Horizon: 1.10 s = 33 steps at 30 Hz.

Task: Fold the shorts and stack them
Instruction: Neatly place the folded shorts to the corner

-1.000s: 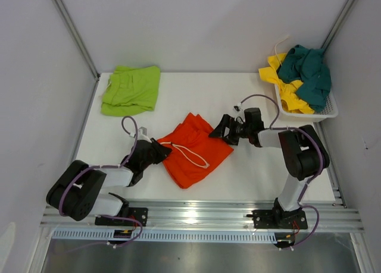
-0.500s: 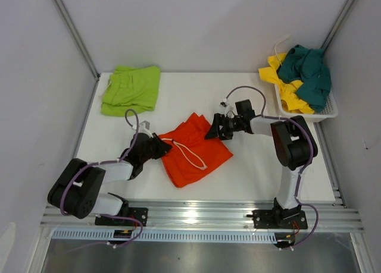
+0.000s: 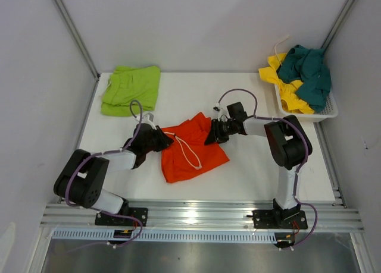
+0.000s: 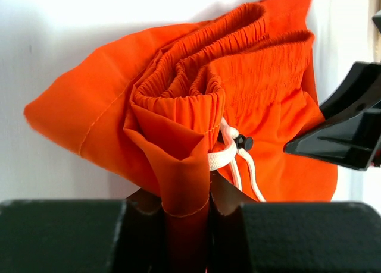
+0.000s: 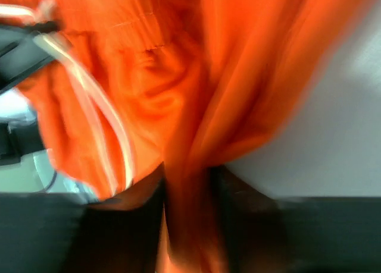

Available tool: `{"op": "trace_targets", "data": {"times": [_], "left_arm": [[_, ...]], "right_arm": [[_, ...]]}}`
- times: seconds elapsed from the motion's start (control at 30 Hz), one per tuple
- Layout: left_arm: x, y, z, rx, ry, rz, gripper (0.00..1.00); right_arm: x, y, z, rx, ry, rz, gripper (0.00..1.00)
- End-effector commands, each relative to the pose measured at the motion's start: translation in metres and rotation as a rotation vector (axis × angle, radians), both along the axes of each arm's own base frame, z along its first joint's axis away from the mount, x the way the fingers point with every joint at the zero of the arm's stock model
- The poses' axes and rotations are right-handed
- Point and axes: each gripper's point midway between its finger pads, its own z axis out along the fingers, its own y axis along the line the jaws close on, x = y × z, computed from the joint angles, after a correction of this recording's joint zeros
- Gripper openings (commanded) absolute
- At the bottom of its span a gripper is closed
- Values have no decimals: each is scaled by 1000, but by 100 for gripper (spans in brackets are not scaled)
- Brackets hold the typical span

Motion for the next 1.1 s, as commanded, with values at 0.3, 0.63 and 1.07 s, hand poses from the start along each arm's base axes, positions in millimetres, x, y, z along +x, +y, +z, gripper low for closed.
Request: {"op": "trace_targets", "data": {"times": [0.3, 0.63, 1.07], "left_arm": [[79, -5, 22, 91, -30, -46, 0], [143, 18, 34, 164, 76, -52, 0], [236, 68, 99, 162, -20, 47, 0]], "right_arm": [[29, 16, -9, -83, -38, -166, 0], [91, 67, 49, 58, -153, -236, 0], [176, 141, 104, 360, -246, -252, 0]]}}
